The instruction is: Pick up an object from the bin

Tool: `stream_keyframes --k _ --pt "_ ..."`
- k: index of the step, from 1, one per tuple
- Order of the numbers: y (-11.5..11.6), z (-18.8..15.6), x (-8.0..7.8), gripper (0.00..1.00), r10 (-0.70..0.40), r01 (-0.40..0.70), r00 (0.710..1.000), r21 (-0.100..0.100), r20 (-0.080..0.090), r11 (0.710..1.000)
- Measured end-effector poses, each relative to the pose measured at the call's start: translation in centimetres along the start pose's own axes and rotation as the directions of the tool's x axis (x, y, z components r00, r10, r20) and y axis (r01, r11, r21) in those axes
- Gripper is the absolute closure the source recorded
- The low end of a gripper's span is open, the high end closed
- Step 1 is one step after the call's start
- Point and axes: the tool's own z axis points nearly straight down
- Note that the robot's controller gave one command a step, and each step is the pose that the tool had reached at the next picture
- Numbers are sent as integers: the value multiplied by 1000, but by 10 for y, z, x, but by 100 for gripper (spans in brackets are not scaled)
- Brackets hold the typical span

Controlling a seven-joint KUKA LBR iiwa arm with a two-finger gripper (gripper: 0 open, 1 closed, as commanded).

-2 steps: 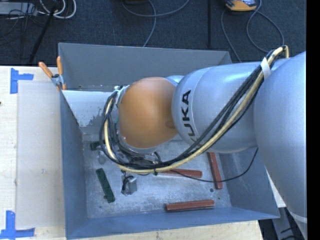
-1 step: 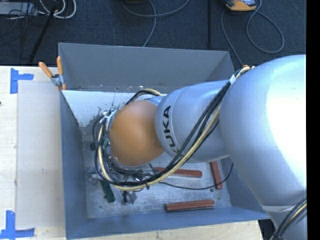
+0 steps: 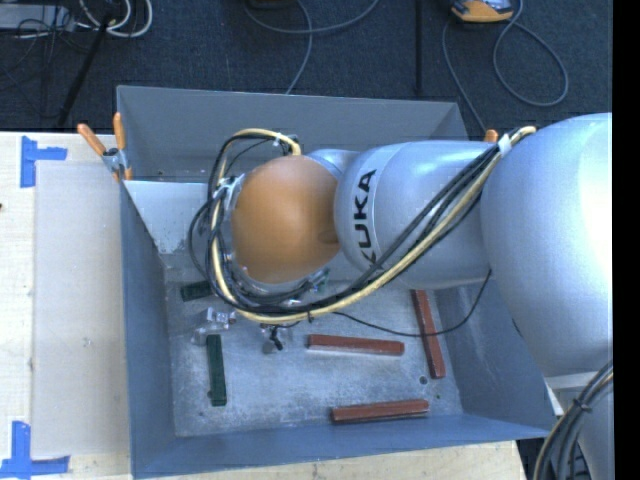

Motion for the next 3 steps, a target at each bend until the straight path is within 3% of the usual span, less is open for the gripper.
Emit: stream_keyframes --k 1,2,3 --pt "1 0 -1 100 3 -3 1000 -3 0 1000" --pt "14 -106 15 100 -12 12 1000 5 2 1000" --pt "5 -159 -10 100 7 -7 1000 4 4 1000"
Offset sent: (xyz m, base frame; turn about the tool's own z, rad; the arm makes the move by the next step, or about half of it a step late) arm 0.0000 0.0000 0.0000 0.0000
